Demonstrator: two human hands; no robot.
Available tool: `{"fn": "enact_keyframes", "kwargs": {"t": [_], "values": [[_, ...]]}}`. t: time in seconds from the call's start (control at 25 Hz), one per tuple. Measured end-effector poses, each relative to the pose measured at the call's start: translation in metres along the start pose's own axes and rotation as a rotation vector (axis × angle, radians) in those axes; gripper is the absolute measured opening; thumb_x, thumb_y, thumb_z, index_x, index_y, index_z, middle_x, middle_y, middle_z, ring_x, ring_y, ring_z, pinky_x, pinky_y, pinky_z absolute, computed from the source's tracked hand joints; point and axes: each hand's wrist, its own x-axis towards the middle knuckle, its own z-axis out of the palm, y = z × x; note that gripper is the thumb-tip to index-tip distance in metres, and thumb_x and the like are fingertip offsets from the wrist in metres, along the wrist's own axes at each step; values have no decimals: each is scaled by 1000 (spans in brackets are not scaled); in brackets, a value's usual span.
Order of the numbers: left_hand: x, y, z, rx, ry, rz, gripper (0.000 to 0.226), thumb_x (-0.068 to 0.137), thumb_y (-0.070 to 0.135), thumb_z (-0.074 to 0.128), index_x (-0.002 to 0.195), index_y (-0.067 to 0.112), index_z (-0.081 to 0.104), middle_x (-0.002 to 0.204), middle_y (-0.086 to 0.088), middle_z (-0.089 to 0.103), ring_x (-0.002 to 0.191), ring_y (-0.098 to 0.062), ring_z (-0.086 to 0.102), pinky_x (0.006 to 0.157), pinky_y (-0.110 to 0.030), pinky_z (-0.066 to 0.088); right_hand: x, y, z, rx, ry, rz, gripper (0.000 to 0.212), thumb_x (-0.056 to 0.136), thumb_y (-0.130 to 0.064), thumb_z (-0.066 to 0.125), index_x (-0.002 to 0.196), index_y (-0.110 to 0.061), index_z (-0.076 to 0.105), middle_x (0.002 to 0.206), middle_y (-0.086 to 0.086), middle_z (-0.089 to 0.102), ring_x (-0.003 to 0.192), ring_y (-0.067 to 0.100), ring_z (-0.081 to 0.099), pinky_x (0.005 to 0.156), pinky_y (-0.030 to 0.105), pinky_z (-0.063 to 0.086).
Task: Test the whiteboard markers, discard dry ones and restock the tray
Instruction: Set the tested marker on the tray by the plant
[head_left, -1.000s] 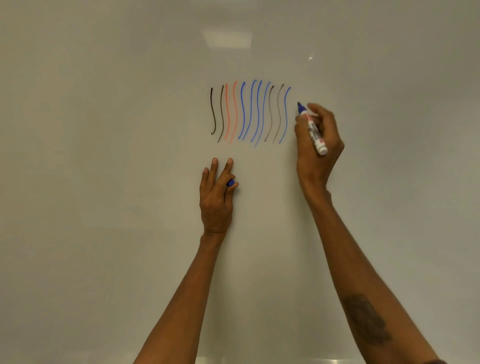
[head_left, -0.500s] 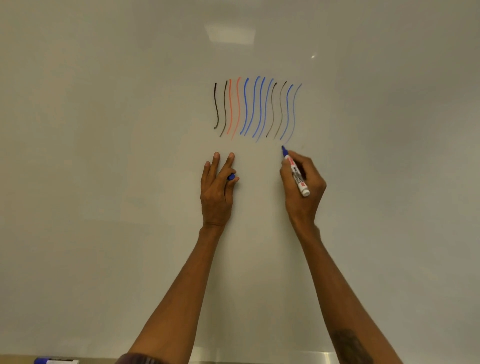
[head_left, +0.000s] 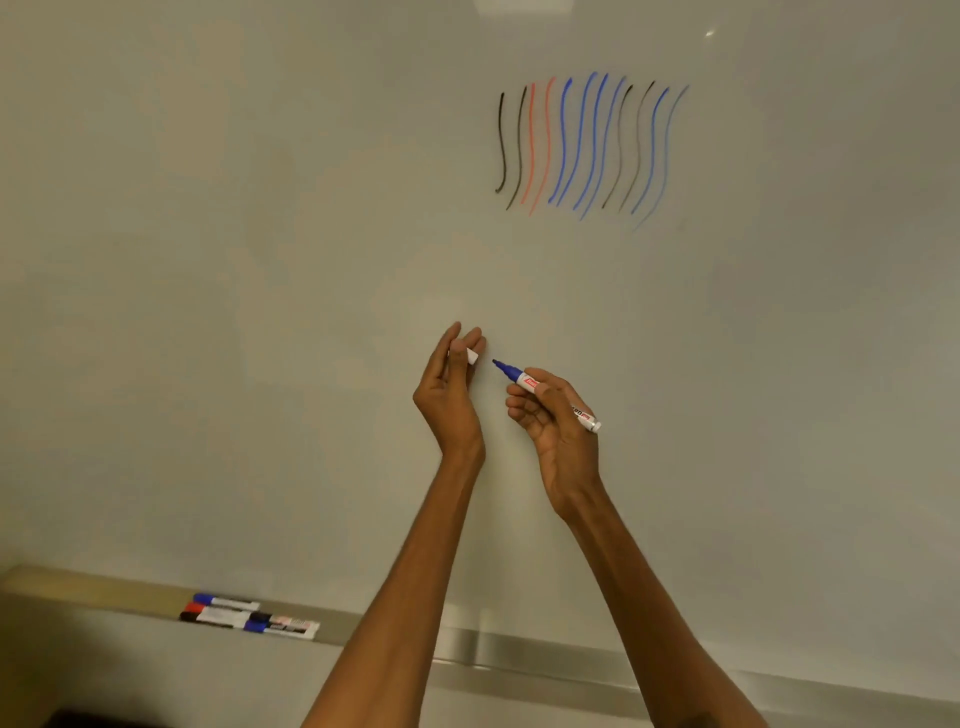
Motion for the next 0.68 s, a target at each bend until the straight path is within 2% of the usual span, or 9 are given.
{"fn": "enact_keyframes", "kwargs": {"t": [0.08, 0.2, 0.4, 0.68], "values": [[-6, -7, -17, -69, 52, -105, 28, 102, 25, 52, 126, 16, 63, 115, -3, 74, 109, -18, 70, 103, -40, 52, -9, 16, 4, -23, -9, 29, 34, 81, -25, 67, 110, -6, 67, 100, 17, 73, 88, 29, 72, 81, 33, 59], [-14, -13, -38, -146, 93, -188, 31, 103, 23, 51, 129, 11, 61, 118, -8, 72, 109, -20, 70, 103, -40, 52, -19, 35, 6, -52, 1, 58, 20, 90, -16, 64, 107, -7, 69, 96, 17, 74, 86, 28, 72, 79, 32, 60], [-26, -15, -56, -164, 79, -224, 32, 104, 23, 48, 130, 10, 60, 119, -9, 72, 110, -21, 70, 98, -35, 55, -28, 55, 9, -94, 21, 94, 14, 94, -11, 61, 103, -12, 71, 91, 13, 75, 81, 26, 72, 76, 30, 60], [-40, -15, -71, -181, 102, -249, 33, 103, 23, 49, 125, 4, 63, 111, -7, 74, 106, -25, 71, 88, -28, 58, -42, 72, 17, -169, 1, 95, 19, 92, -11, 65, 110, -7, 69, 96, 15, 75, 81, 25, 72, 78, 31, 60]]}}
